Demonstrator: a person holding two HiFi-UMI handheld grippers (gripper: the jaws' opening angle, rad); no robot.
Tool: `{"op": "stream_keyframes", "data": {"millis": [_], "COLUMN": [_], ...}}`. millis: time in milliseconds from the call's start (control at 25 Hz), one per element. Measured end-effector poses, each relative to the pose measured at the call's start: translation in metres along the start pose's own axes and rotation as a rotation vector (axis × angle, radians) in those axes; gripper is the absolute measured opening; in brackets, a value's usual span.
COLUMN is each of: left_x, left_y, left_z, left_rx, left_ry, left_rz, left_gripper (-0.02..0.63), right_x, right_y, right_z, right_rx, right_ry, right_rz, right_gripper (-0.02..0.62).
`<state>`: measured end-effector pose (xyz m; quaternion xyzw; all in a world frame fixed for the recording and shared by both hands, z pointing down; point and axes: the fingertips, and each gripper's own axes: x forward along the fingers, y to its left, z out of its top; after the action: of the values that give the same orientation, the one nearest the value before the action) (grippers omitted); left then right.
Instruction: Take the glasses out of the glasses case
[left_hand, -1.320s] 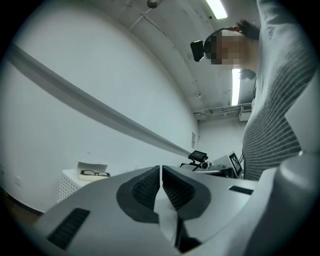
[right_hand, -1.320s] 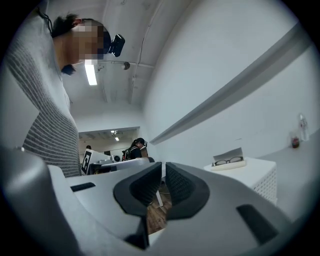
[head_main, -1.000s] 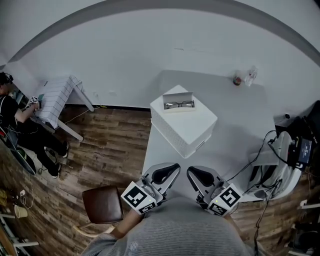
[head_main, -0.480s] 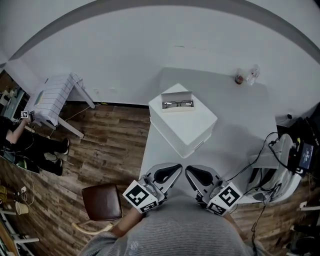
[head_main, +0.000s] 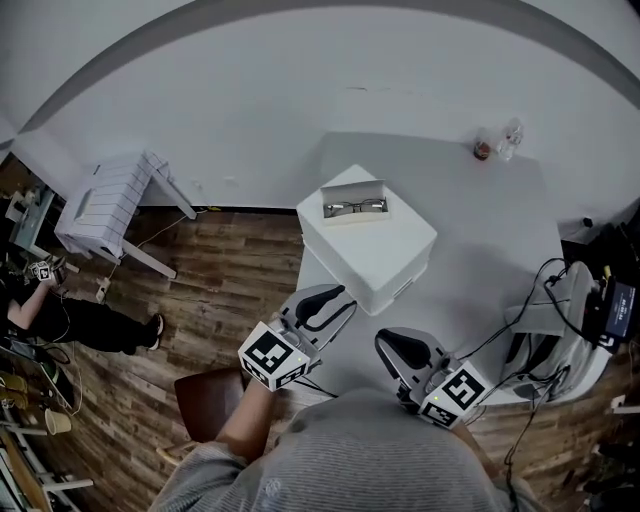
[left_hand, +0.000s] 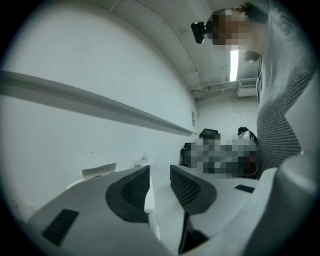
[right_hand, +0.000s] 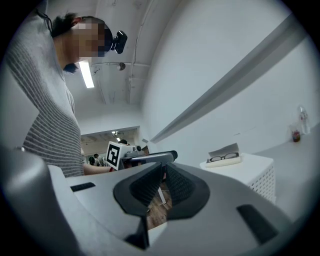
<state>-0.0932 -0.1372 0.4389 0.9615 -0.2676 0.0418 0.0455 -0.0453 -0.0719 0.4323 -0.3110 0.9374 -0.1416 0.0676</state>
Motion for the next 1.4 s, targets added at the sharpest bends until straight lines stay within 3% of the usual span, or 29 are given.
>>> {"op": "stream_keyframes", "data": {"millis": [360,560,1120,1400], "left_x": [0.031,0.05,0.073,0.085], "left_y": [0.05,0.073,0.084,0.099], "left_z": [0.014,0.021,0.03,0.022], "left_rx": [0.243,0.309,0.322,0.335], "left_ry": [0.145,0.195,0.187,0.246], "left_rz": [-0.014,-0.027,-0.012,-0.028], "left_gripper": [0.158,0.172,0.173,0.173], "right_x": [-0.003,-0.006,-0.015,-0.012], "right_y": [0.005,0.007,-0.002,-0.002], "right_z": [-0.004,-0.006,-0.004,-0.004], "right_rx": [0.019,0.025,0.029,0.028], "right_ry": [0.009,0.016,0.018,0.028], "right_rz": [0.041,0.057,0.044,0.062], "right_gripper": [0.017,0.017,0.017,0.017]}}
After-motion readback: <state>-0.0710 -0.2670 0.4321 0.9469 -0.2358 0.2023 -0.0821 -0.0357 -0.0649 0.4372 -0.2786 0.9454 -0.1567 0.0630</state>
